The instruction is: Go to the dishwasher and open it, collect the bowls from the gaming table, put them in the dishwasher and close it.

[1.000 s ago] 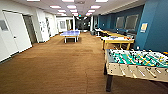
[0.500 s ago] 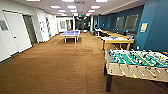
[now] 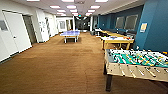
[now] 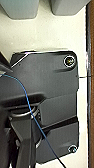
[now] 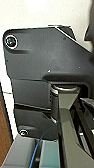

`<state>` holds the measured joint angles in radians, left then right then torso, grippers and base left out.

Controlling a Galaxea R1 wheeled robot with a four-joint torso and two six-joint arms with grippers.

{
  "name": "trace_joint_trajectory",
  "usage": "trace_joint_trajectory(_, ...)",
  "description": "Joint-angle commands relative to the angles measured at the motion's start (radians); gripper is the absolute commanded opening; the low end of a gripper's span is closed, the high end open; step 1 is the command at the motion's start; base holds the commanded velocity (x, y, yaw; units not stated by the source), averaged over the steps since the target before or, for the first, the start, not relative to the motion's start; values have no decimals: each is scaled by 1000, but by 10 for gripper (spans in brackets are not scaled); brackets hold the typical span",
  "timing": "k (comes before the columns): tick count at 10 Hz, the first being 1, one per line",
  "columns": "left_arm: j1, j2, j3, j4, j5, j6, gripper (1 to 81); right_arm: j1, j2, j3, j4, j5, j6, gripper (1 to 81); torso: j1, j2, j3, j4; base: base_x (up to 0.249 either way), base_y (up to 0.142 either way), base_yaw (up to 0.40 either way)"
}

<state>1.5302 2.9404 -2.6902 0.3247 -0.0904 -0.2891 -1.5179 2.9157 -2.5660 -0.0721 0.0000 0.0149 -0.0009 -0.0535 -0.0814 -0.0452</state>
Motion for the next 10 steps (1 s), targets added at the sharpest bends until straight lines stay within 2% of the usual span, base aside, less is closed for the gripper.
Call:
trace_joint_trajectory(1, -49, 0, -20, -3, 44, -1, 811, 46, -5, 0, -8, -52, -4, 811, 1, 0, 0, 0, 0, 0, 0)
trace_joint_trajectory(8, -49, 11, -40, -3, 44, 1, 811, 41, -2, 0, -6, -52, -4, 811, 1, 0, 0, 0, 0, 0, 0)
trace_joint_trajectory(10, -49, 11, -40, -3, 44, 1, 811, 41, -1, 1, -8, -52, -4, 811, 1, 0, 0, 0, 80, 0, 0)
